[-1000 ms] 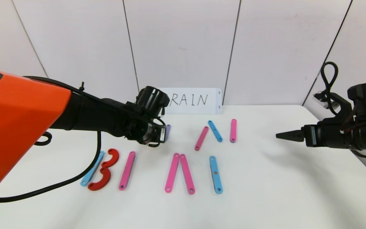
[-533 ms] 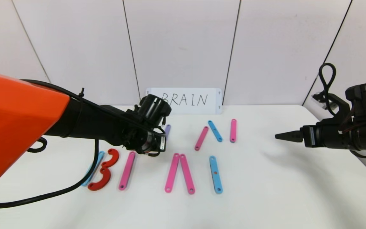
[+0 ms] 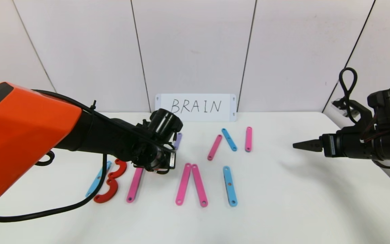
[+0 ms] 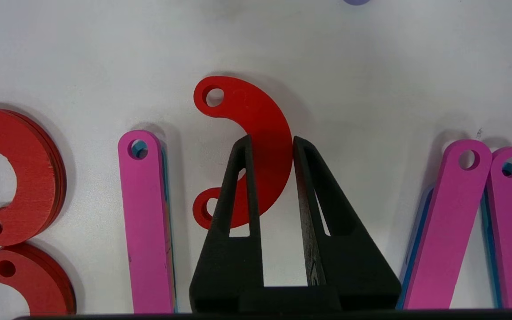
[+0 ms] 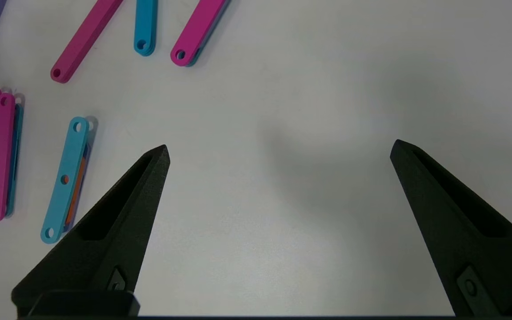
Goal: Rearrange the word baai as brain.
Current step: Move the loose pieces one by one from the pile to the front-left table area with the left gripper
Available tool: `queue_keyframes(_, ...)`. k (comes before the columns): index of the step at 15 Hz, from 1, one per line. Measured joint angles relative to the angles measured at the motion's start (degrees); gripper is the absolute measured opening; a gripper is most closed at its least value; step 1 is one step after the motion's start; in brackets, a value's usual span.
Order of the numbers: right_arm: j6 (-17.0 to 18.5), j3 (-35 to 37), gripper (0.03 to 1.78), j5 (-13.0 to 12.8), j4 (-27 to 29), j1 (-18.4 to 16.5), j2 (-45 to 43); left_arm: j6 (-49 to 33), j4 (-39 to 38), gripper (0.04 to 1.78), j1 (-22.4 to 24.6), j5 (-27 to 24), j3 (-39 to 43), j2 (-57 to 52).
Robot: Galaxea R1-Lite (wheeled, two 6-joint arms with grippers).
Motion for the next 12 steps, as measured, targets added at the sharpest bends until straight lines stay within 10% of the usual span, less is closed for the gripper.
queue_keyframes(8,0.0,0.1,1.74,0.0,0.0,0.2,0.1,-0.8,1.5,0.31,-0.1,0.1,0.7,0.0)
queue_keyframes(12,0.0,0.1,1.74,0.0,0.0,0.3,0.4,-0.3,1.5,0.62,0.0,0.3,0.5,0.0)
